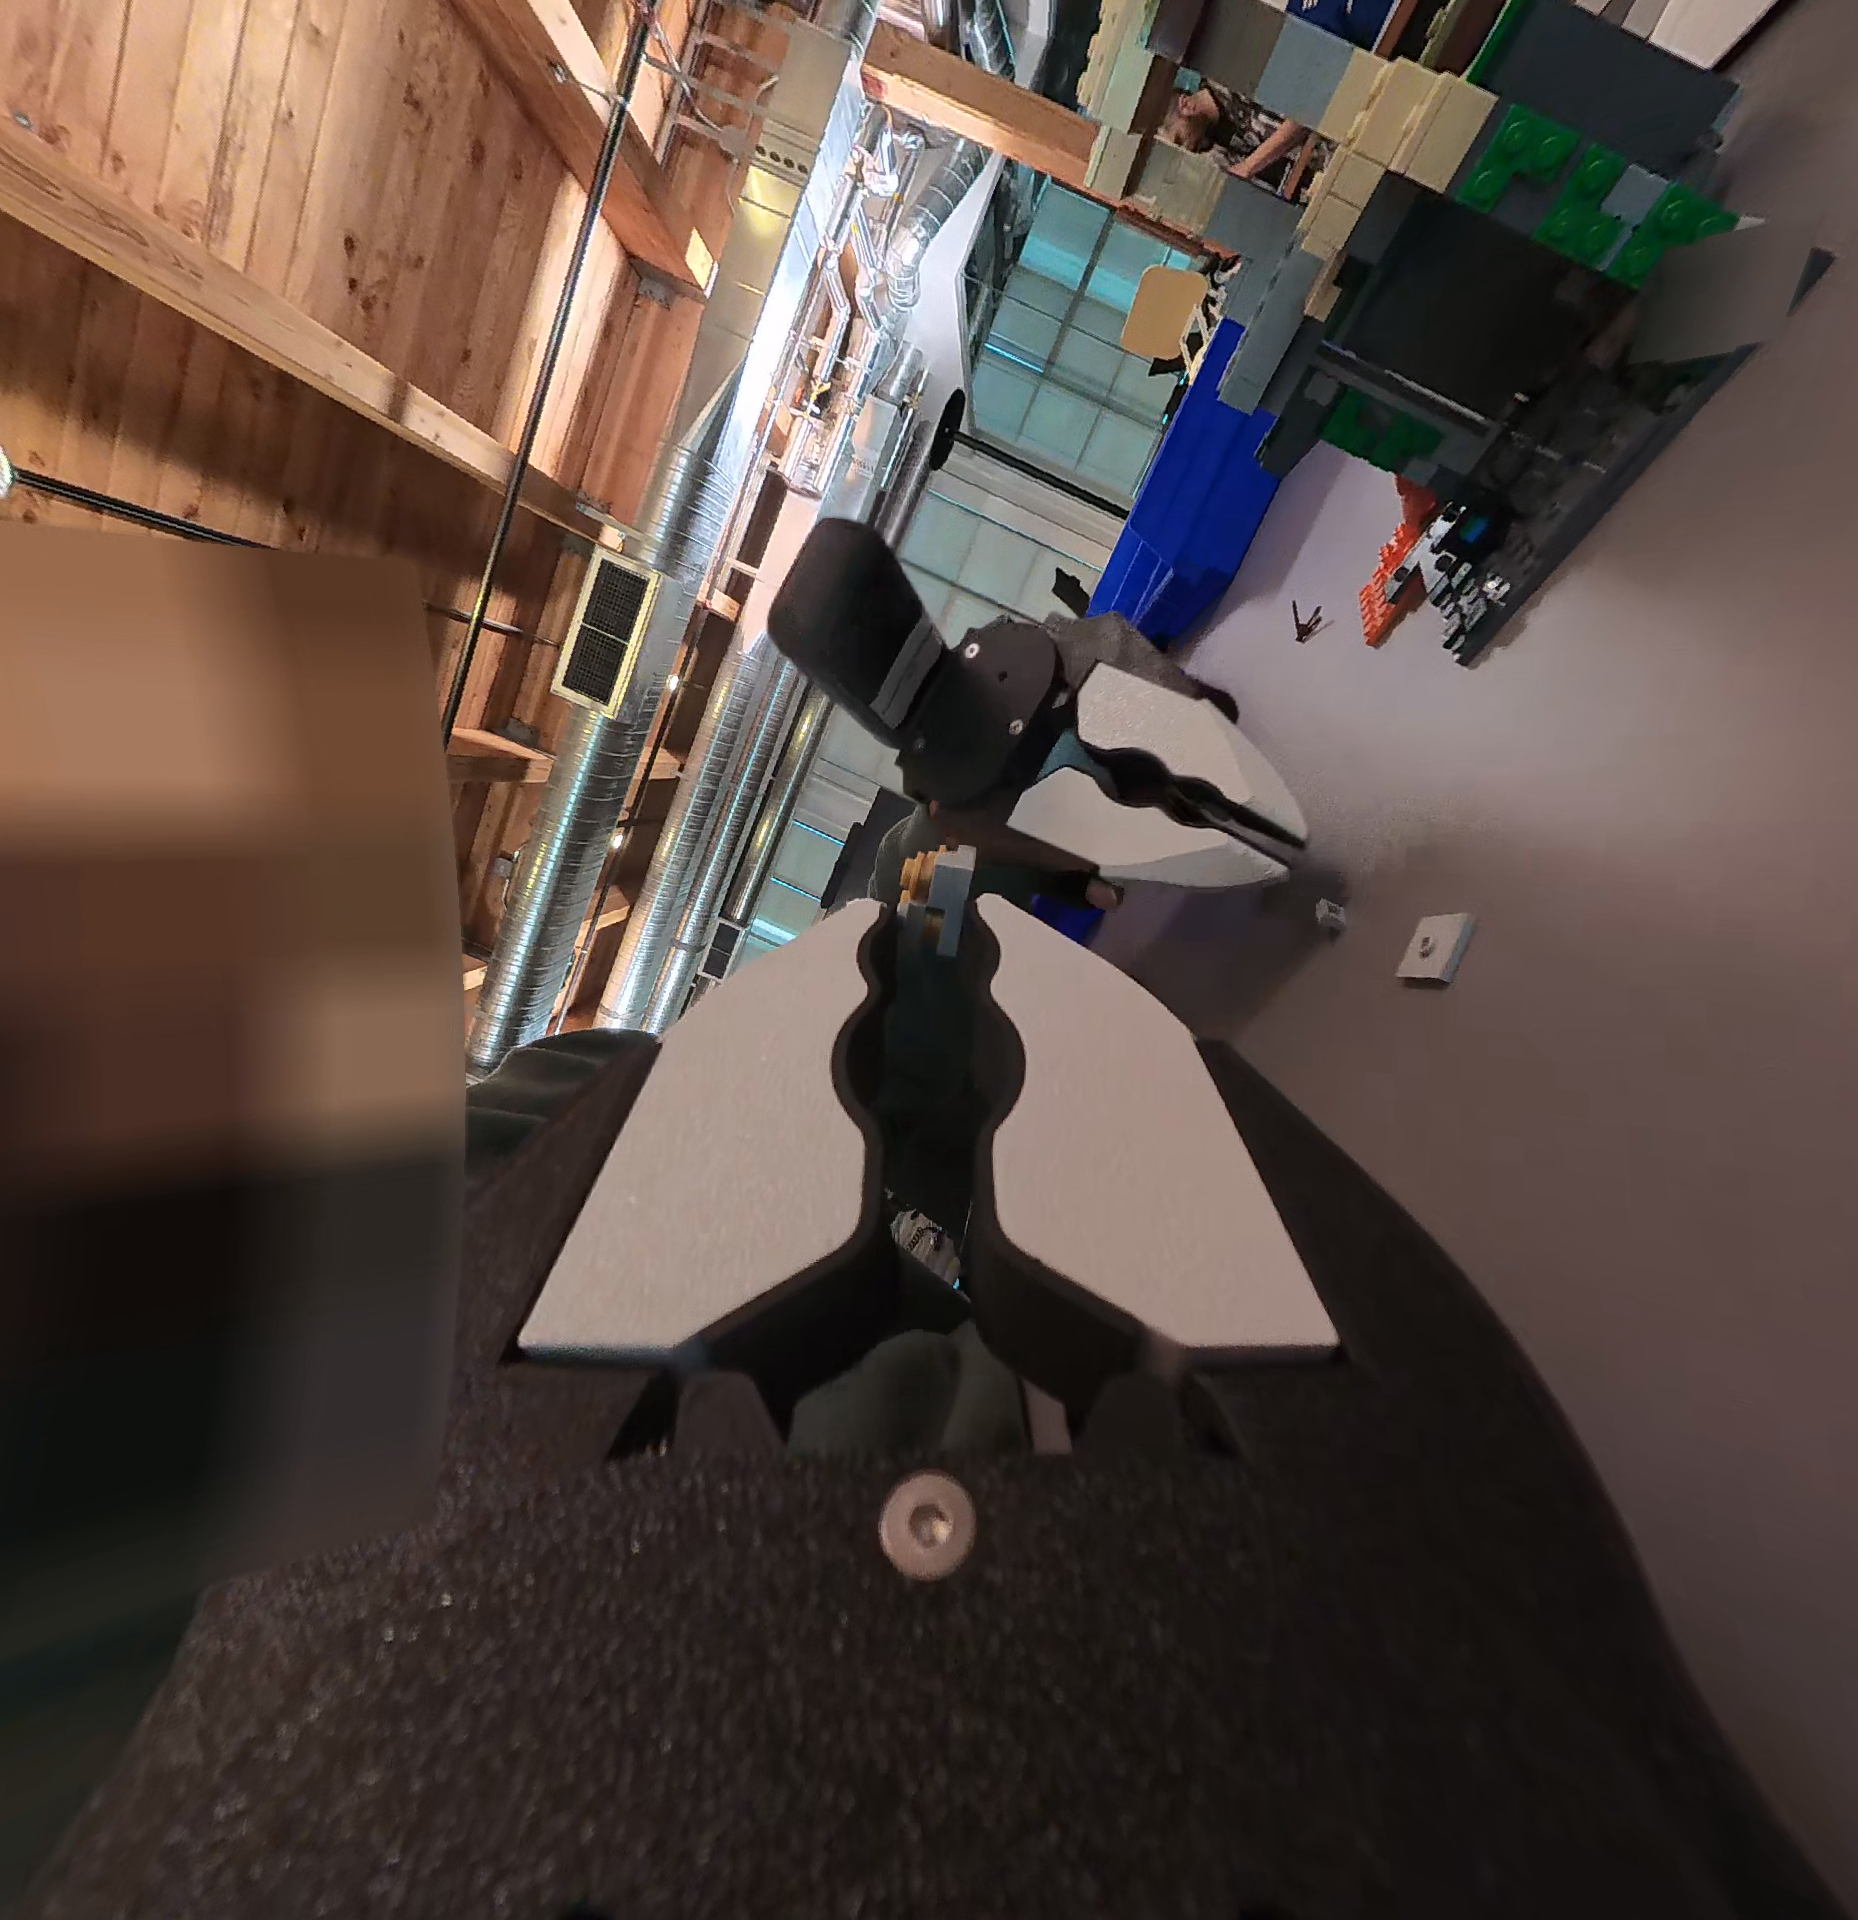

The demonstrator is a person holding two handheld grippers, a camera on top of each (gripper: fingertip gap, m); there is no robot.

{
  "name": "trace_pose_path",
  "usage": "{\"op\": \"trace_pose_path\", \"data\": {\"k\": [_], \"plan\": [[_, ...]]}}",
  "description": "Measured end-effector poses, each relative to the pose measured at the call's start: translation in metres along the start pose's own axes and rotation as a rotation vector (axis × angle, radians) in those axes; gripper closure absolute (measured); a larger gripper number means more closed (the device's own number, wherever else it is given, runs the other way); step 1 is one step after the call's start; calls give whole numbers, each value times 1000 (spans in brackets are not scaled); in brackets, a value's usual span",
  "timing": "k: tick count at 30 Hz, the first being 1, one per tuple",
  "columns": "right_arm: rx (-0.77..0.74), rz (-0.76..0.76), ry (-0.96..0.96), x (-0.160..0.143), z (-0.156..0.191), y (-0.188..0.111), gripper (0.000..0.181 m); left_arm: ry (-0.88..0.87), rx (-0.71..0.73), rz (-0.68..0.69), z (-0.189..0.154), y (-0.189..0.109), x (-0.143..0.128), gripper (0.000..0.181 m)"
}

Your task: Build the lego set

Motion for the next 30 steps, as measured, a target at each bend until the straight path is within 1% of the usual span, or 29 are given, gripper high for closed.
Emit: {"op": "trace_pose_path", "data": {"k": [4, 7, 16, 20, 25, 30], "plan": [[0, 9, -4, 0, 0, 1, 170, 42, -46, 3, -13, 2, 2, 180], [0, 11, -9, -1, 0, 2, 170, 53, -59, 28, -16, 7, 2, 181], [7, -1, -9, -1, 1, -2, 170, 31, -12, 69, 2, 18, 4, 181], [12, 0, -13, -1, 2, -2, 170, 16, 29, 38, 8, 16, 6, 181], [17, 3, -8, -1, 1, -2, 170, 42, -44, 39, -7, 8, 4, 181], [16, 8, -10, -2, 0, 0, 170, 59, -41, 54, -13, 11, 2, 181]]}}
Point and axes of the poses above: each gripper's, where its closed fingertips meet, y out along the fingers, x out of its top, z = x × y across the jaws, the point moved 7 cm from there along -y, back along the fingers, and after that the axes turned 13 degrees about y, right-handed, at the moved point
